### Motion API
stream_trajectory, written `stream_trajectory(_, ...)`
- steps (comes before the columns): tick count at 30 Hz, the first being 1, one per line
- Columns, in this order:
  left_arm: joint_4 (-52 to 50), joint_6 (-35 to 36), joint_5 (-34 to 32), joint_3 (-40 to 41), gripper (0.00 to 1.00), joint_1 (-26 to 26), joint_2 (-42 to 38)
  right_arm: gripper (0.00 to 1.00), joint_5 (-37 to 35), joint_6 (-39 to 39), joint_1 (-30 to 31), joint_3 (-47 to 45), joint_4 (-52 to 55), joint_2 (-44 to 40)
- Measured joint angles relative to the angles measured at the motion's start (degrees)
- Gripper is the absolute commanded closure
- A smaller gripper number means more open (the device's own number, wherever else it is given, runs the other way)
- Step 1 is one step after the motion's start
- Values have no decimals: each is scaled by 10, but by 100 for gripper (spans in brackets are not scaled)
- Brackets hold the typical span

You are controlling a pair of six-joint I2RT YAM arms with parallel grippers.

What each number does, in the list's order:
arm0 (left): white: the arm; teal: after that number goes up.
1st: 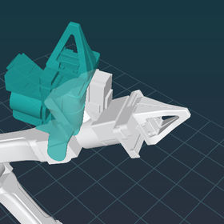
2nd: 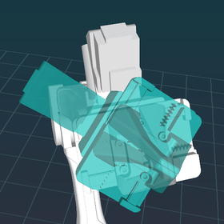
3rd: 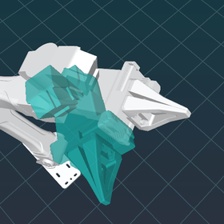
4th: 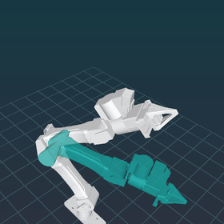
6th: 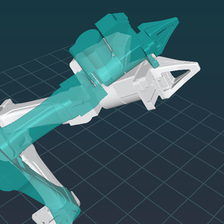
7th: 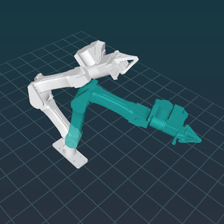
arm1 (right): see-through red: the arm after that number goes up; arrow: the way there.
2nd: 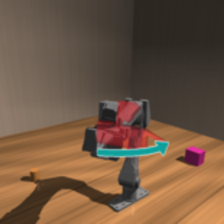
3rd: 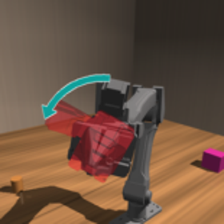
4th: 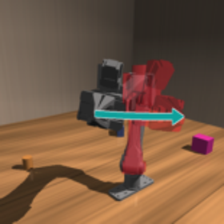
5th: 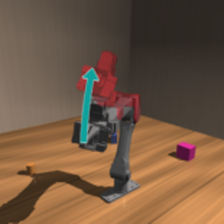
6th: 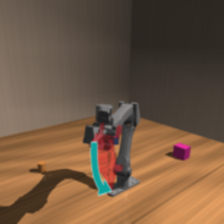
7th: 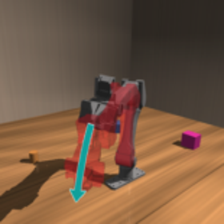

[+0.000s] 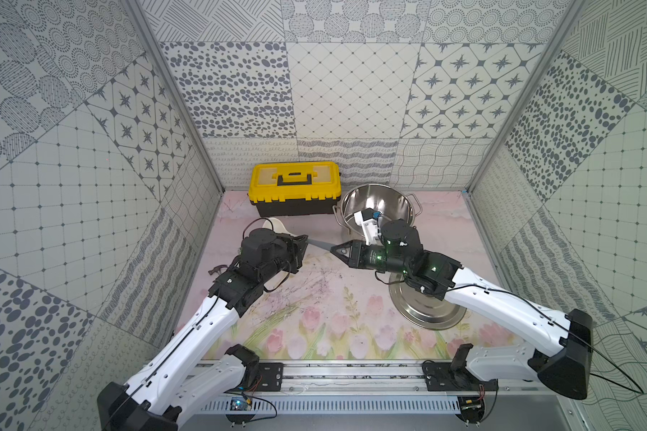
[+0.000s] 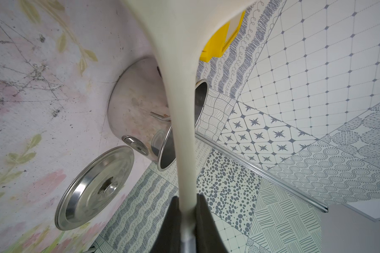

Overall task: Stir the soup with a spoon
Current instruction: Pick up the spoon from the center of the board, then stir the soup in the pan with a stick.

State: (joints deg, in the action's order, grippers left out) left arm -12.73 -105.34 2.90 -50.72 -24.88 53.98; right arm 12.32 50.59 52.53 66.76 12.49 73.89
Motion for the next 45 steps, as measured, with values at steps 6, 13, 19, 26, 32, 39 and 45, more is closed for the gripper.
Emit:
stream_trajectory(6, -17, 6, 1, -3, 2, 5, -18, 100, 5, -20, 0, 23, 24, 5)
stream_trajectory(13, -90, 56, -2, -121, 1, 19, -7, 100, -16, -102, -43, 123, 125, 3)
stream_trajectory(19, -176, 157, -8, -281, 0, 21, 36, 100, -84, -221, -126, 235, 251, -2)
stream_trajectory(26, -288, 312, -14, -435, 0, 17, 119, 100, -213, -355, -139, 312, 361, -2)
stream_trajectory(32, -376, 434, -57, -493, 0, -39, 178, 100, -306, -424, -139, 310, 424, -3)
stream_trajectory(39, -428, 523, -110, -499, 0, -105, 221, 100, -358, -466, -140, 296, 466, 2)
stream_trajectory(45, -432, 570, -147, -476, 0, -132, 227, 100, -358, -470, -140, 275, 484, 31)
